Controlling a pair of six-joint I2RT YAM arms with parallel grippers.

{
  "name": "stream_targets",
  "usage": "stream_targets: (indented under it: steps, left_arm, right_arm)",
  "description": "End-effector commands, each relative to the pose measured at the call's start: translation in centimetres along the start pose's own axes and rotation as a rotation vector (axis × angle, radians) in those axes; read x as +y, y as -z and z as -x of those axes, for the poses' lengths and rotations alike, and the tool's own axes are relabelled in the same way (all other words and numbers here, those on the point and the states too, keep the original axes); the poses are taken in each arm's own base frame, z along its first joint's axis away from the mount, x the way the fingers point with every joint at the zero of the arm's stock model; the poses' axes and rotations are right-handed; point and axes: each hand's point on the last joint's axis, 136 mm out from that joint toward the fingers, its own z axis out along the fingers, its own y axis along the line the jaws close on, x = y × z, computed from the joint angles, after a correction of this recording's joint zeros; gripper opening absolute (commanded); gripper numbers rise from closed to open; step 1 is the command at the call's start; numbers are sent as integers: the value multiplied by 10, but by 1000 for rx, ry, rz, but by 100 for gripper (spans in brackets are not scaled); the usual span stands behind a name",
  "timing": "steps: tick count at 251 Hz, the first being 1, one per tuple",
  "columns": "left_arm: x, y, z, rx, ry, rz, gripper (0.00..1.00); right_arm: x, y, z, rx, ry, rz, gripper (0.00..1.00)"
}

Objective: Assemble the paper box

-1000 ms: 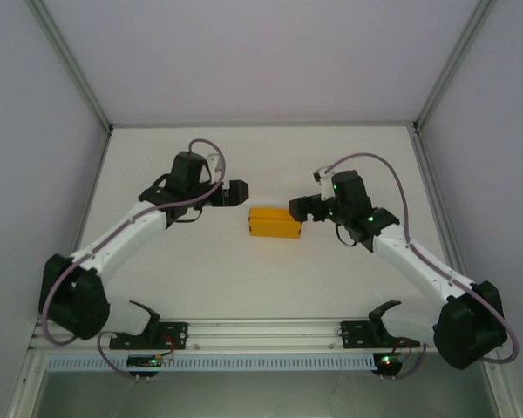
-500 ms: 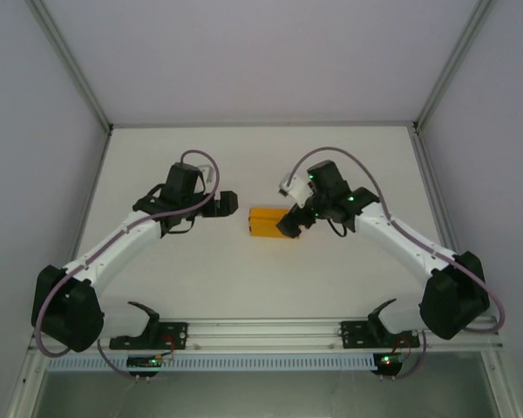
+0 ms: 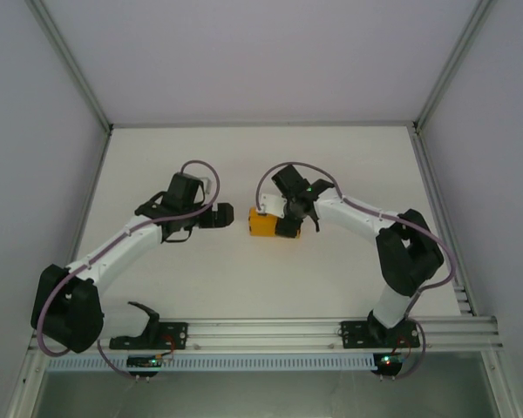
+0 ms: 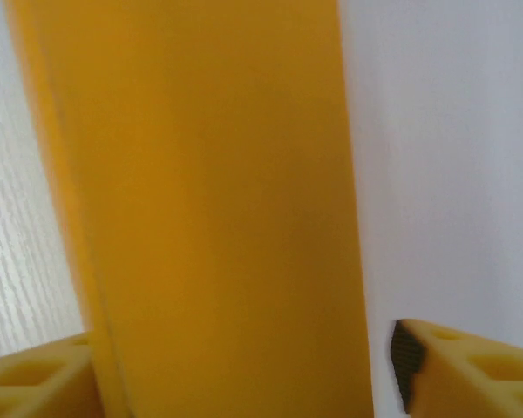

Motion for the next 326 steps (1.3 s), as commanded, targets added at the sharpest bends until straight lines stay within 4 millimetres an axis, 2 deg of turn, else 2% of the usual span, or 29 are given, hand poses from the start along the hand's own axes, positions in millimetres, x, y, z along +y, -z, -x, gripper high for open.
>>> stream_targets:
  steps: [1, 19, 48, 85, 129, 155, 195, 215, 235, 257, 282, 300, 326]
  left_arm:
    - [7, 8, 0, -13, 4, 30, 100]
    - [9, 10, 1, -19, 0, 37, 100]
    - [10, 13, 3, -33, 0, 44, 100]
    - [10, 17, 4, -44, 7, 43, 100]
    - [14, 23, -3, -47, 14, 50, 100]
    - [17, 27, -5, -61, 24, 53, 100]
    - [18, 30, -6, -75, 45, 51, 99]
    - [16, 30, -4, -78, 58, 37, 100]
    - [7, 27, -2, -75, 81, -11, 99]
    - [-10, 18, 2, -66, 132, -108, 100]
    - [-36, 0, 9, -36, 189, -248, 100]
    - [-54, -13, 12, 3, 204, -332, 100]
    - [-76, -32, 18, 43, 190, -366, 100]
  right_arm:
    - [-10, -1, -6, 55, 31, -46, 49]
    - [-26, 0, -5, 70, 18, -145, 52]
    - [-70, 8, 2, 91, -98, -417, 54]
    - [-88, 7, 8, 180, -234, -616, 53]
    - [-63, -14, 7, 272, -260, -594, 63]
    - [-32, -17, 21, 246, -248, -506, 78]
    - [11, 1, 44, 135, -269, -342, 98]
    - [20, 18, 51, 56, -313, -275, 99]
    - [6, 34, 47, -28, -436, -241, 99]
    - [-22, 37, 24, -82, -666, -151, 99]
    - [-51, 23, 0, -118, -869, -11, 93]
    - [-64, 11, -4, -161, -936, 88, 90]
    - [-84, -5, -8, -200, -987, 166, 88]
